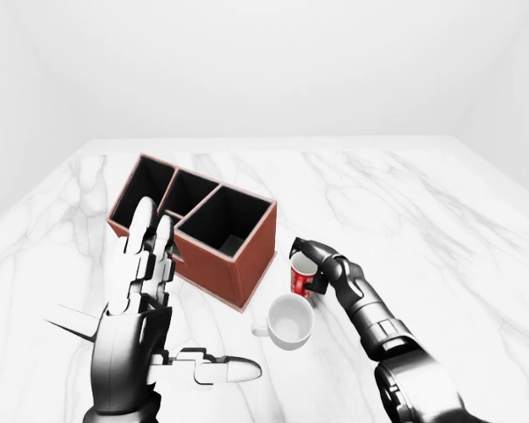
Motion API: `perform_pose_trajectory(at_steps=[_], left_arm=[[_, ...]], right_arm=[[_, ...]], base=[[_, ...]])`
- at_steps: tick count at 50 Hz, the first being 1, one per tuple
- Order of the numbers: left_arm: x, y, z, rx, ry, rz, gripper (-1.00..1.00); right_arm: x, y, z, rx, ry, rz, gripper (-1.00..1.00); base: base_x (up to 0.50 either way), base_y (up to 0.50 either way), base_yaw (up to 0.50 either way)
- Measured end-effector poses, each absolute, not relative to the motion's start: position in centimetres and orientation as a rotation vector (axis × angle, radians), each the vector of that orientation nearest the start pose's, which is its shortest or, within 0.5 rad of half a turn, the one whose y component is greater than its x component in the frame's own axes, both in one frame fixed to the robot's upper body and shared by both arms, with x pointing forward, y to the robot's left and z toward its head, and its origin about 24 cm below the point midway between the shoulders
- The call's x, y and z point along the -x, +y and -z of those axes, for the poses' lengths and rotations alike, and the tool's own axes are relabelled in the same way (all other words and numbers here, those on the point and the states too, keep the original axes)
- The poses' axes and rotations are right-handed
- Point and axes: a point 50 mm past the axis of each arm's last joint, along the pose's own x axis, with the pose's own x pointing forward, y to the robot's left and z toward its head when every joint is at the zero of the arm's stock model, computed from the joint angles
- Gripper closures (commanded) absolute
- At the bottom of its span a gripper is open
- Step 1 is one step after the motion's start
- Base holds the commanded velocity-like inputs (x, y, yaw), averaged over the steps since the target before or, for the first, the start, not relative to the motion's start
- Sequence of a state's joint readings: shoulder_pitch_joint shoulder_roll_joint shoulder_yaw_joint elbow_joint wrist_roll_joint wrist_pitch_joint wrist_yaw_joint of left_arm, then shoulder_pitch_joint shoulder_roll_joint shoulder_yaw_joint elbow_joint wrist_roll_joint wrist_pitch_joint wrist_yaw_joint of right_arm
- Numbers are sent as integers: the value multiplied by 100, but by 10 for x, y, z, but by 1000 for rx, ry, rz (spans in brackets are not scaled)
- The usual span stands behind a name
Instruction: Pick up the red mug and place it to the right of the caddy.
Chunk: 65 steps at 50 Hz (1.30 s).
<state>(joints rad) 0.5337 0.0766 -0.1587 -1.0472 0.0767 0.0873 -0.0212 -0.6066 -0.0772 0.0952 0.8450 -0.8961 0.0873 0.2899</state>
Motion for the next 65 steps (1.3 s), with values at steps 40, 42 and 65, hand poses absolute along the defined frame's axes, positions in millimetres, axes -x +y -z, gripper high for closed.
perform_pose_trajectory(at_steps=[40, 42, 65], left_arm=[[-130, 144, -172, -93, -445, 42, -100], [-130, 144, -172, -93, -445, 43, -100], [-131, 141, -173, -93, -450, 52, -100]], right_arm=[[-336, -134, -15, 1196, 401, -501, -100], [-336, -136, -17, 1208, 398, -500, -100], [-343, -179, -154, 1409, 160, -263, -100]], base=[[0, 0, 0], [0, 0, 0], [0, 0, 0]])
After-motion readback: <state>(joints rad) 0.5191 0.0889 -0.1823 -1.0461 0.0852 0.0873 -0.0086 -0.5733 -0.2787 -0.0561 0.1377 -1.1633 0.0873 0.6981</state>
